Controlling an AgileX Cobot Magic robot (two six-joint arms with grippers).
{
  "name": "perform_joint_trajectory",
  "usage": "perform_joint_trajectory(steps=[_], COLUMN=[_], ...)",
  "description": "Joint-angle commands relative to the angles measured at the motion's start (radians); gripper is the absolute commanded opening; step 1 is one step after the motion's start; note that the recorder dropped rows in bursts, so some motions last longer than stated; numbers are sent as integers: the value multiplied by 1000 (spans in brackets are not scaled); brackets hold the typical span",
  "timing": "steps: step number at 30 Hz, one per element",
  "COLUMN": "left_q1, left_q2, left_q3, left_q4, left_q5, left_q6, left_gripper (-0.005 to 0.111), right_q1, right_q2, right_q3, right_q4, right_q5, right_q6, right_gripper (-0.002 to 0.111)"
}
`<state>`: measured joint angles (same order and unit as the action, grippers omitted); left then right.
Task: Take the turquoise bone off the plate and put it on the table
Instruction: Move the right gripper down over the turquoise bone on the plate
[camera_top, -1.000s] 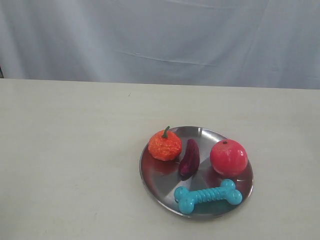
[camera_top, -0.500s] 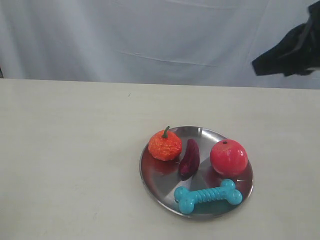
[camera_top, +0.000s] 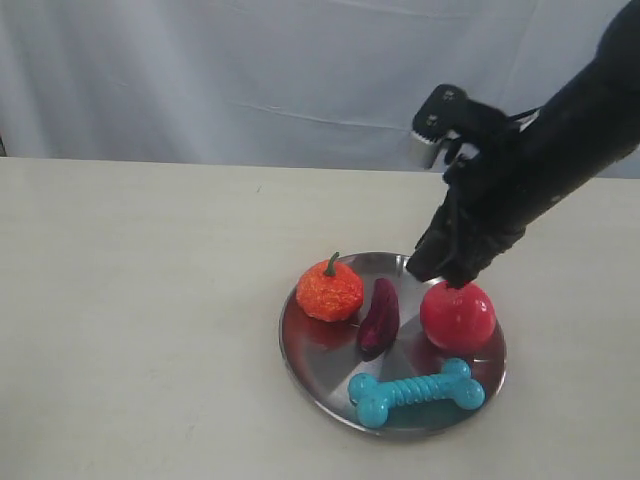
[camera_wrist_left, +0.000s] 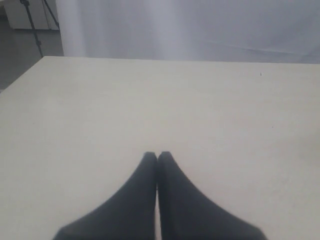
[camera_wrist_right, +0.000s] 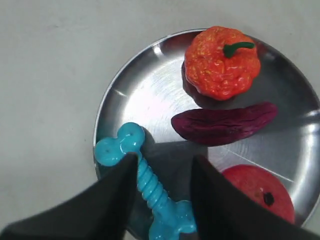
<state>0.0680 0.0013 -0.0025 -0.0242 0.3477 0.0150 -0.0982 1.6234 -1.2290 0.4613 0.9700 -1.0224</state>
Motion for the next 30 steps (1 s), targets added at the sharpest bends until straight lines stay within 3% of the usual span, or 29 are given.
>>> perform_joint_trajectory(steps=[1,18,30], left_q1=[-8,-8,-8], left_q2=[-1,-1,-1], left_q3=[3,3,3], left_q4=[-1,-1,-1], left_q5=[-5,-5,-5], left_q6=[-4,-4,-4], left_gripper=[0,0,0], right_q1=[60,92,92], right_q2=[62,242,318], right_q3=[-6,20,80], right_q4=[-32,-128,-172], right_q5=[-38,-38,-118], right_q6=[-18,5,3], right_gripper=[58,59,52])
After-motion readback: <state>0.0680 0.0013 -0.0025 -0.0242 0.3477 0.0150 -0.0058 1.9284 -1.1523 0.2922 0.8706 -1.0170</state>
